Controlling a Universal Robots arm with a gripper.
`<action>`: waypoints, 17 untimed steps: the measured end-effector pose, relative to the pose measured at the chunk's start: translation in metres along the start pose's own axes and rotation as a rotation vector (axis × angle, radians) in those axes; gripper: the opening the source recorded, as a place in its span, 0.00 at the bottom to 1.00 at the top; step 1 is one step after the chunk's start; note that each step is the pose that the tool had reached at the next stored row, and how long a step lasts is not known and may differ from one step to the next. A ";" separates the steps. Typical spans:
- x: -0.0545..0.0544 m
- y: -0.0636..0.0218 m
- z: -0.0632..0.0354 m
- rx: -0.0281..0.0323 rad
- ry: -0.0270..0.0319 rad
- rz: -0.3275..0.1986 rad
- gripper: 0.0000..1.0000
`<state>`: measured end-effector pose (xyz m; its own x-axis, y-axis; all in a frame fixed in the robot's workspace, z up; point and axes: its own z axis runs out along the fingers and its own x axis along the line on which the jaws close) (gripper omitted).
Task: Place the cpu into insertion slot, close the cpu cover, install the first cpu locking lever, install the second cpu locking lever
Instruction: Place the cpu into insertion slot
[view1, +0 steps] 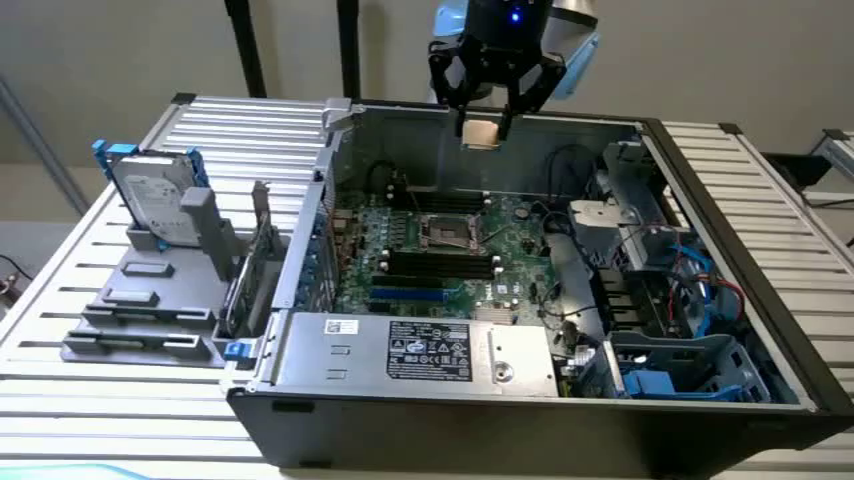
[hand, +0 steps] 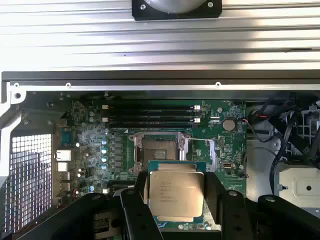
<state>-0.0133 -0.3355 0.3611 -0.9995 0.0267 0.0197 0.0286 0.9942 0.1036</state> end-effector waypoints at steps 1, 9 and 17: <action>0.000 0.0000 0.0000 -0.0001 0.0000 0.000 0.55; 0.000 0.0000 0.0000 -0.0011 0.0000 0.000 0.55; 0.001 0.0000 0.0001 -0.0025 -0.0032 0.059 0.55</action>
<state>-0.0140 -0.3355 0.3611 -0.9961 0.0852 0.0226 0.0871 0.9907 0.1048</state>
